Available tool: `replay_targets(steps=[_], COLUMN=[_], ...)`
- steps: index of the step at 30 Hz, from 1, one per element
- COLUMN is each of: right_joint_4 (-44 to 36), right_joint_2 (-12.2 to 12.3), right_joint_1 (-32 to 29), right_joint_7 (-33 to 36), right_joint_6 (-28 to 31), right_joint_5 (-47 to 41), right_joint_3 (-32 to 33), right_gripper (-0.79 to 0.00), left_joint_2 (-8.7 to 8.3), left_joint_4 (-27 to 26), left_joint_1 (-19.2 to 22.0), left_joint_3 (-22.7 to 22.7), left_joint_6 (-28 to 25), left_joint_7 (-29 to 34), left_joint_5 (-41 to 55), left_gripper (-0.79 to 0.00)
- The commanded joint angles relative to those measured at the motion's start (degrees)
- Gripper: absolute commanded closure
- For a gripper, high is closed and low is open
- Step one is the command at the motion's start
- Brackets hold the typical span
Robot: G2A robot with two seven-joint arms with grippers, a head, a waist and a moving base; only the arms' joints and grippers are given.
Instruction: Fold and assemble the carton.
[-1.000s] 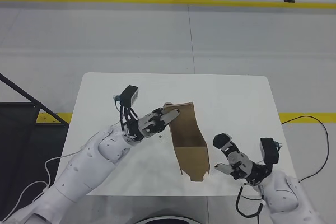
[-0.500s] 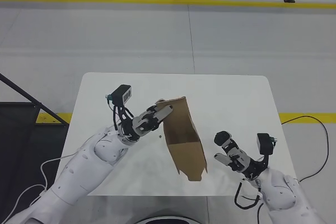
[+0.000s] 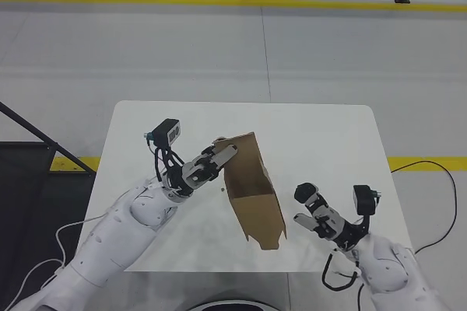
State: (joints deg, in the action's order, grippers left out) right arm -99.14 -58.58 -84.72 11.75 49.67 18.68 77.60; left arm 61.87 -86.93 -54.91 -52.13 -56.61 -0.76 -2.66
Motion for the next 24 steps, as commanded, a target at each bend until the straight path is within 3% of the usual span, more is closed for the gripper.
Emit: replay_targets(steps=[1, 16, 21, 22, 24], right_joint_4=[0.4, 1.6, 1.7, 1.6, 1.3], right_joint_2=[-0.1, -1.1, -1.4, -1.5, -1.6], right_joint_1=[0.1, 0.2, 0.6, 0.6, 0.7], right_joint_7=[-0.4, -3.3, -5.0, -5.1, -5.1], right_joint_6=[0.4, 3.3, 3.8, 4.0, 3.9], right_joint_5=[0.6, 4.2, 4.7, 5.0, 5.8], right_joint_3=[-0.1, -3.6, -4.6, -4.8, -5.2], right_gripper=[-0.785, -0.785, -0.696, -0.61, -0.57], left_joint_2=[0.23, 2.92, 3.75, 3.9, 4.19], left_joint_4=[-0.1, 2.9, 3.8, 3.9, 3.9], left_joint_1=[-0.7, -1.7, -1.9, -1.9, -2.0], left_joint_3=[-0.3, -0.9, -1.0, -1.0, -1.0], left_joint_6=[0.8, -0.9, -1.3, -1.3, -1.3], left_joint_7=[-0.4, -4.7, -4.9, -4.9, -4.7], left_joint_5=[0.3, 0.4, 0.0, -0.1, -0.6], left_gripper=[0.0, 0.0, 0.0, 0.0, 0.0])
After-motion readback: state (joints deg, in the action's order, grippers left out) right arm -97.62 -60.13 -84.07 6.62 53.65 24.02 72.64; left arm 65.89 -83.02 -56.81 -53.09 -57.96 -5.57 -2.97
